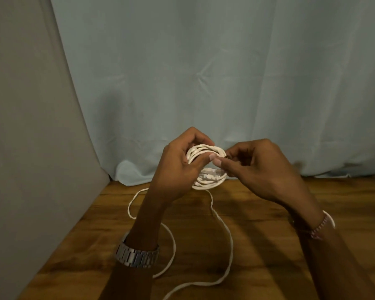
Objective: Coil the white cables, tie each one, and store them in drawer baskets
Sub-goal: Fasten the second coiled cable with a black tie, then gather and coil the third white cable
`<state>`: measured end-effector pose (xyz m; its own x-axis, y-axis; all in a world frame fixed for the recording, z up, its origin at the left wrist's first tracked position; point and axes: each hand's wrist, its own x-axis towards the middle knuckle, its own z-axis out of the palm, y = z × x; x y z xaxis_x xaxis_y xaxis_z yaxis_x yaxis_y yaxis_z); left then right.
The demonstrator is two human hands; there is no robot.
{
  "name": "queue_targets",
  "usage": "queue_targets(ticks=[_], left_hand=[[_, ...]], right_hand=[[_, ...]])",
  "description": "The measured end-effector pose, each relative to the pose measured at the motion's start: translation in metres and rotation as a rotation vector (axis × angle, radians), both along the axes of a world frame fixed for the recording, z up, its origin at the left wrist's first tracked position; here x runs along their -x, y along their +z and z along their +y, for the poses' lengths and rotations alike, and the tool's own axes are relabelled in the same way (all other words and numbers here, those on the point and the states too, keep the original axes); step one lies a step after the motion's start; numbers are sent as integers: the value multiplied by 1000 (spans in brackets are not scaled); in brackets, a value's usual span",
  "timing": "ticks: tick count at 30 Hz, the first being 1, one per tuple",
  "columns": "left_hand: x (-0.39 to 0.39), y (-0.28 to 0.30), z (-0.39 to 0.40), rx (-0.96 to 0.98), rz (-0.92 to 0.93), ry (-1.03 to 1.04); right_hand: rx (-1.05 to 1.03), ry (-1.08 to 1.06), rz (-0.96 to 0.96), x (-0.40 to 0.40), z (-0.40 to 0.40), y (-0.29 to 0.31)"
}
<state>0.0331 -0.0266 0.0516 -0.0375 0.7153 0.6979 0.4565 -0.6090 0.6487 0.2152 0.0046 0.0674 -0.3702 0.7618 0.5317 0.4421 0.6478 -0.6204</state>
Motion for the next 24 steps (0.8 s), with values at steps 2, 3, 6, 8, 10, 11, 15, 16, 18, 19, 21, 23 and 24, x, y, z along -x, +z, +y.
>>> queue_targets(ticks=[2,3,6,8,10,11,15,16,18,19,21,23,24], left_hand=[[-1,-1,1,7,-2,7],[-2,-2,3,12,6,17],[-3,-8,9,69,17,46],[-3,-13,14,130,-8,43],[-3,-18,20,207,-38,4],[-3,-20,22,253,-54,-15],[-8,-27,29,397,-58,-74],[-14,-29,30,404,-68,-97],[-30,-36,33,406,-151,-158],[-40,-41,35,416,-209,-186],[-55,-53,43,465,-304,-232],[-69,-66,54,540,-348,-276],[-75,-72,60,584,-359,-297]], right_hand=[[78,21,12,-1,4,-2],[118,33,-2,-2,7,-2],[213,71,-20,-5,12,-5],[219,51,-8,-8,16,-8],[193,-9,18,-13,21,-12],[194,-34,39,-17,24,-14],[306,-94,185,-42,29,-19],[338,-93,221,-50,28,-20],[370,-103,252,-64,27,-24],[368,-119,237,-72,28,-28],[410,-160,214,-88,33,-36],[476,-174,210,-105,39,-46],[511,-180,219,-112,42,-52]])
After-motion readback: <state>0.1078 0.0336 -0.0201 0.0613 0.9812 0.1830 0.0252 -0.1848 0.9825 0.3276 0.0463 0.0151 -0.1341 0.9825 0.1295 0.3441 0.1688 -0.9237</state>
